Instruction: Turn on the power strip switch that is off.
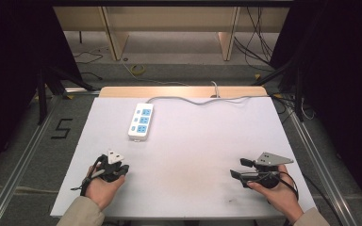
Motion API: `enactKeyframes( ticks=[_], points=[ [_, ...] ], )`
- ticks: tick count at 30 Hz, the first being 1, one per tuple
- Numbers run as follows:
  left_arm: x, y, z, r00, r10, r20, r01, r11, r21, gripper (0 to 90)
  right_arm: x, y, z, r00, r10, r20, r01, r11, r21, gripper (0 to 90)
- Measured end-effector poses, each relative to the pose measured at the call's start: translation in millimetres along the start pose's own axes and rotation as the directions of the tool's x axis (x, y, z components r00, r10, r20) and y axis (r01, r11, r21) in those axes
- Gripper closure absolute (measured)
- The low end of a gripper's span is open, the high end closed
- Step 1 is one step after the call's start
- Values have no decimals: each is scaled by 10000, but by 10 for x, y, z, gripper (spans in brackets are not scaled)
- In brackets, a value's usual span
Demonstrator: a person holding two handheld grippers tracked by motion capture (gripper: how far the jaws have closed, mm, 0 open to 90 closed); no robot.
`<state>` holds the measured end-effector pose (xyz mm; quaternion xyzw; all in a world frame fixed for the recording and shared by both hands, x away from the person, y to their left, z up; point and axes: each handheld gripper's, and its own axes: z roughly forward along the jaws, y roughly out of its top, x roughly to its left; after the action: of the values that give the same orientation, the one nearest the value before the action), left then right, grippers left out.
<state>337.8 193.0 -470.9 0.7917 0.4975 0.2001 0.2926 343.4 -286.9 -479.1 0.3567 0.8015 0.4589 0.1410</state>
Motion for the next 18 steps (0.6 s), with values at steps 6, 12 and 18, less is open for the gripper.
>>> enactKeyframes(
  ticks=[6,12,18],
  points=[
    [8,26,-2,9998,-207,-56,207,9998,-17,897,5,-1,-1,10000,6,4,-6,10000,-23,349],
    [13,32,-5,9994,-319,-94,318,9995,-40,897,7,-3,-4,10000,13,0,-13,10000,-21,349],
    [29,73,9,9993,-333,-155,334,9994,56,897,13,-4,-8,10000,63,-35,-63,10000,-42,349]
  ],
)
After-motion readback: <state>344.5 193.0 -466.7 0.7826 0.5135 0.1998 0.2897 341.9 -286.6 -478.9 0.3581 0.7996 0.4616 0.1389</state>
